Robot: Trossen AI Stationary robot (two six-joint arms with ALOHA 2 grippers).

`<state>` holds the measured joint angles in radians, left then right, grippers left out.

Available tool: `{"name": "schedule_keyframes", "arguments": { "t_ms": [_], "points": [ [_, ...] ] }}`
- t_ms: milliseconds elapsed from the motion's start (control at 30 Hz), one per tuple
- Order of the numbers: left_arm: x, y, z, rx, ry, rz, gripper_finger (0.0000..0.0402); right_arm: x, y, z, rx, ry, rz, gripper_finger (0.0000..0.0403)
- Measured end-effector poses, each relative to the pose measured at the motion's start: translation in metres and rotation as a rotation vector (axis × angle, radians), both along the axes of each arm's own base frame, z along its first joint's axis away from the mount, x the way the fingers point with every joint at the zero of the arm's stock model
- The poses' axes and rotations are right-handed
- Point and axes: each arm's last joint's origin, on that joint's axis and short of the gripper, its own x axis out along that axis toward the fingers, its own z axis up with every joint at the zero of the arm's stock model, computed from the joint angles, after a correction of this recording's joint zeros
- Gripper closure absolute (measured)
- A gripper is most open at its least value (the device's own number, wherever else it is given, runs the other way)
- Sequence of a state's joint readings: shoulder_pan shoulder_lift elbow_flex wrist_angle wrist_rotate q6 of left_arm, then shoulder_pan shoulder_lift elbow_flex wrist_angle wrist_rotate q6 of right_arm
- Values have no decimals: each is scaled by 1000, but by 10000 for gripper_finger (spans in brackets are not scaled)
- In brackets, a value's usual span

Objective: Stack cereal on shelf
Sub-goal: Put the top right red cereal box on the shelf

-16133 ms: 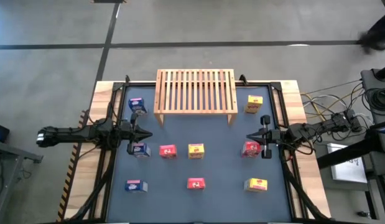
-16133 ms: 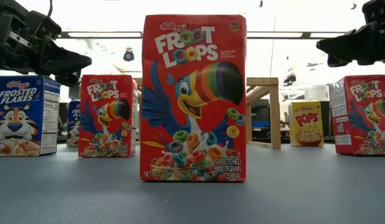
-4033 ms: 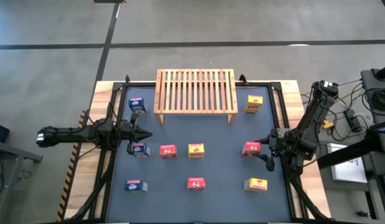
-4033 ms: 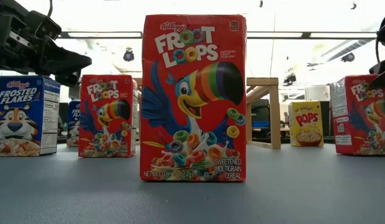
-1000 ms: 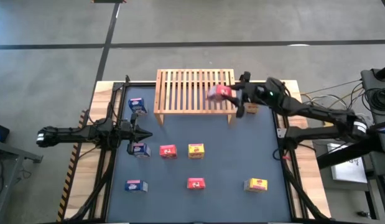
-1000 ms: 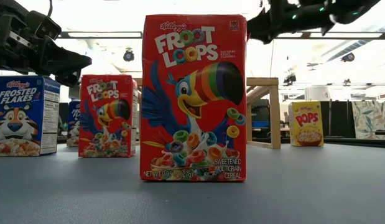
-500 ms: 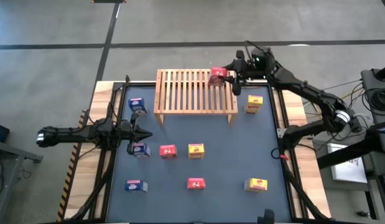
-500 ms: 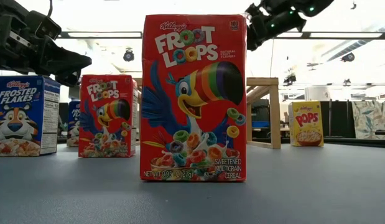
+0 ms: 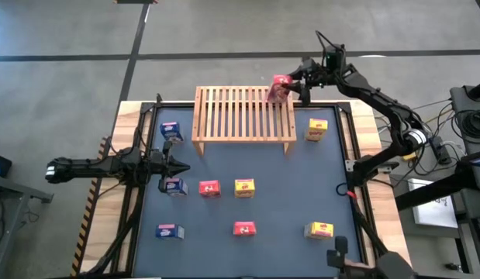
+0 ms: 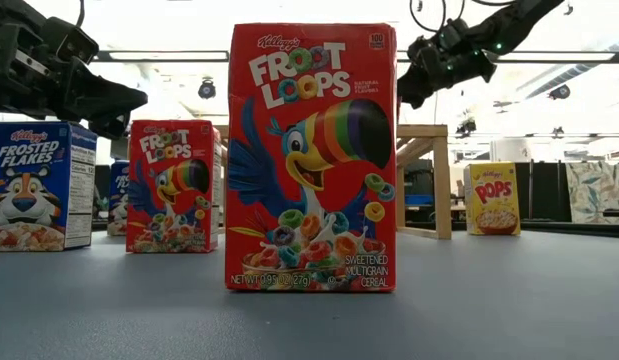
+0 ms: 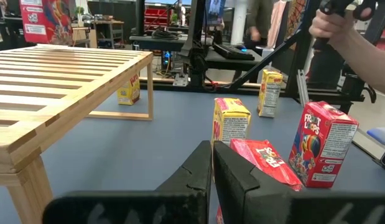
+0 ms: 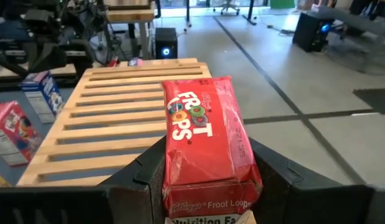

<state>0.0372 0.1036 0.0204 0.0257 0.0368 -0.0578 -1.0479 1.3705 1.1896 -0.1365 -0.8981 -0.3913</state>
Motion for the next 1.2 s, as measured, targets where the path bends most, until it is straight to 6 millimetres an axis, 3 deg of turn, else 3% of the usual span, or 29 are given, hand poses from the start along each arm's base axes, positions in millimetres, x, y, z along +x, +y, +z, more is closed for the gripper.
{"name": "schedule_keyframes", "arguments": {
  "t_ms": [433, 700, 1200],
  "points": [
    [0, 0, 0, 0, 0, 0, 402, 2, -6, -8, -67, 20, 12, 246],
    [0, 0, 0, 0, 0, 0, 402, 4, -10, -13, -26, 21, -3, 210],
    [0, 0, 0, 0, 0, 0, 402, -7, 9, 10, -53, -4, -7, 172]
  ]
}}
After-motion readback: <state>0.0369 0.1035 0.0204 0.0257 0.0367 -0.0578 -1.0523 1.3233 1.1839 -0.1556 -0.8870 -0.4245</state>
